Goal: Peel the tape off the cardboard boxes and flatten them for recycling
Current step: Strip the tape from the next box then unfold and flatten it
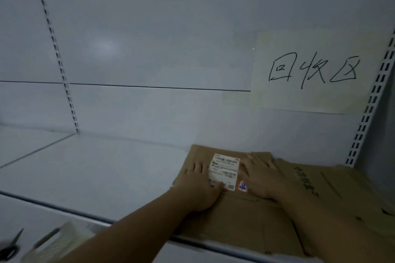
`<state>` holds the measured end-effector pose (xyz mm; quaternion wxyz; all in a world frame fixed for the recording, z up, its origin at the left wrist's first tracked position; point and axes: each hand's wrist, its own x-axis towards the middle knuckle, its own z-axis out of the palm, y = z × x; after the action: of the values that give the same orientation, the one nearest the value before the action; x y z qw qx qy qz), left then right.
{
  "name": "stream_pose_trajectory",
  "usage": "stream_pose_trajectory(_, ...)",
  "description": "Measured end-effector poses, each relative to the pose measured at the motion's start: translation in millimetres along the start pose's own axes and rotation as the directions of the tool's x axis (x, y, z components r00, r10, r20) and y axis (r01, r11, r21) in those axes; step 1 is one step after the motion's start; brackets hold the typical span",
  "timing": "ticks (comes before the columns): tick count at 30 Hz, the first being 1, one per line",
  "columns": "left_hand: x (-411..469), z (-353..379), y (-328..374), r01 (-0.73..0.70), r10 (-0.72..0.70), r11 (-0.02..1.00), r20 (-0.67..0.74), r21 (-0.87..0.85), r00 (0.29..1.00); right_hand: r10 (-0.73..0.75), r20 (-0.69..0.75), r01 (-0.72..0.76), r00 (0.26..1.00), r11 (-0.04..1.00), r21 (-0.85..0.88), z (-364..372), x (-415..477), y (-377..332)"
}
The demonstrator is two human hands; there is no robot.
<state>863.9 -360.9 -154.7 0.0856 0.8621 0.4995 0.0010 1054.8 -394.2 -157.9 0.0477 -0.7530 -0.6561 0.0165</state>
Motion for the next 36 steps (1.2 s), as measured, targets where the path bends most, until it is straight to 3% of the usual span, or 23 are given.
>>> stream_pose_trajectory(4, 0.5, -1.2, -12.7, -0.078, 0.078, 0.996, 0.013, -0.033, 0.997, 0.065, -0.120, -0.091, 0.991, 0.969, -0.231, -8.4, -12.3, -29.3)
stream_pose_trajectory(7, -5.3, -1.6, -18.9, -0.130, 0.129, 0.989, -0.012, -0.067, 0.992, 0.077, -0.105, -0.088, 0.992, 0.990, -0.113, -10.6, -25.4, -44.3)
stream_pose_trajectory(10, -6.7, -4.8, -20.7, -0.145, 0.146, 0.988, 0.011, -0.049, 0.989, 0.120, 0.054, -0.120, 0.991, 0.993, 0.004, -7.9, -45.9, -52.0)
stream_pose_trajectory(17, -5.7, -0.6, -20.4, -0.166, 0.166, 0.986, 0.006, -0.018, 0.986, 0.172, 0.176, -0.168, 0.969, 0.985, -0.037, -7.4, -54.6, -54.2)
stream_pose_trajectory(22, 2.6, 1.3, -22.1, -0.160, 0.160, 0.987, -0.020, -0.021, 0.987, 0.179, 0.126, -0.174, 0.976, 0.984, -0.043, 2.4, -50.6, -48.4)
stream_pose_trajectory(24, 3.5, -3.5, -23.4, -0.174, 0.176, 0.979, 0.012, -0.106, 0.984, 0.188, 0.101, -0.182, 0.977, 0.981, -0.068, 1.9, -49.4, -49.2)
stream_pose_trajectory(27, -8.0, -22.1, -31.4, -0.159, 0.194, 0.904, 0.051, -0.397, 0.980, 0.188, 0.078, -0.174, 0.979, 0.971, -0.162, -4.2, -49.8, -55.6)
stream_pose_trajectory(29, -18.9, -36.9, -43.6, -0.211, 0.215, 0.869, -0.044, -0.447, 0.976, 0.156, 0.011, -0.151, 0.988, 0.969, -0.194, -17.6, -54.4, -66.5)
stream_pose_trajectory(32, -32.8, -66.4, -70.8, -0.283, 0.251, 0.925, -0.152, -0.252, 0.956, 0.127, -0.097, -0.134, 0.987, 0.988, -0.075, -46.6, -65.7, -83.6)
stream_pose_trajectory(36, -41.3, -92.9, -127.8, -0.181, 0.176, 0.981, -0.074, -0.067, 0.982, 0.121, -0.092, -0.124, 0.988, 0.992, -0.022, -62.1, -68.6, -102.3)
